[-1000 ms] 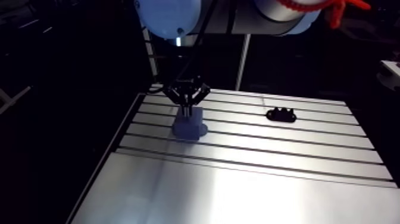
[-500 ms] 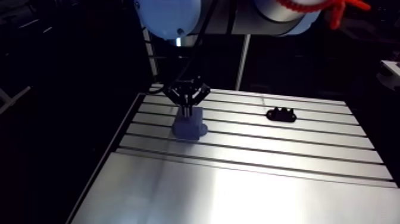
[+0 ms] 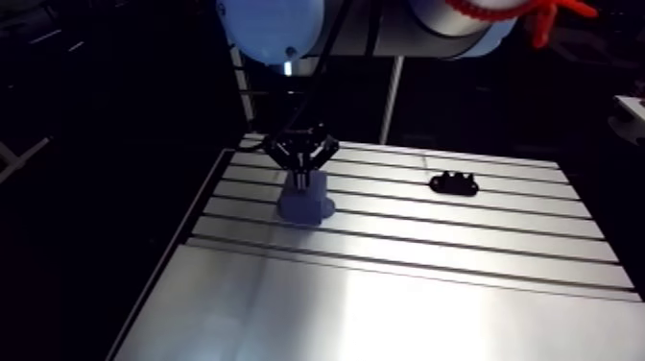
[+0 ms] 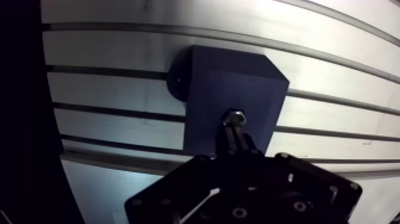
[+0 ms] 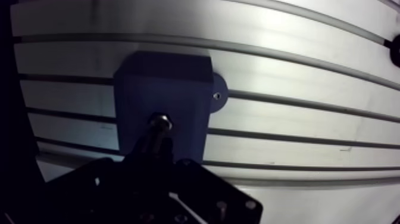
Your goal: Pick up the M10 bolt and insert it into the hex recess until seated.
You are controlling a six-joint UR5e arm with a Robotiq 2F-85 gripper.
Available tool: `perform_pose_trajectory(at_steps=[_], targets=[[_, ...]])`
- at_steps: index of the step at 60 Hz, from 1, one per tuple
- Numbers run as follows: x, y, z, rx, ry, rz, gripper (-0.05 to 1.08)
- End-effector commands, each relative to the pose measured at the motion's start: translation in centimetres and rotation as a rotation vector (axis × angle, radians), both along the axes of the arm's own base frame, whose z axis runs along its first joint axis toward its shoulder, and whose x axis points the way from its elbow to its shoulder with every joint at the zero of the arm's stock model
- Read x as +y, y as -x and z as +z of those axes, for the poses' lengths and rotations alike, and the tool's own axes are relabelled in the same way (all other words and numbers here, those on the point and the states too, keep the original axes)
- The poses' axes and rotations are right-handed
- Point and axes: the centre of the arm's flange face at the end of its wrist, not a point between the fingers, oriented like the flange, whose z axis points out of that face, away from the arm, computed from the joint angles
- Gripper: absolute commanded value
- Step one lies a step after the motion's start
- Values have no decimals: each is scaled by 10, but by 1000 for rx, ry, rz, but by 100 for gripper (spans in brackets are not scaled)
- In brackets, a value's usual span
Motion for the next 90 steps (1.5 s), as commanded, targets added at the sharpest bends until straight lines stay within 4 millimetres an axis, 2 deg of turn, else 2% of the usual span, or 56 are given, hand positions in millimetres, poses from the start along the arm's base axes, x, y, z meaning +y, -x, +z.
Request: perform_pose_trajectory(at_steps=[1,48,65,83,85,86,87,88,89,90], targets=[[0,0,0,0,0,0,108],[0,0,-4,-6,0,3,108],[-2,2,10,16,6,6,108],[-3,2,11,17,0,10,108],[-3,2,11,17,0,10,106],[-3,2,12,20,0,10,99],[-3,2,12,20,0,10,99],[-4,3,14,22,-1,12,86],[-4,4,15,24,-4,12,65],[-4,4,15,24,-4,12,65]])
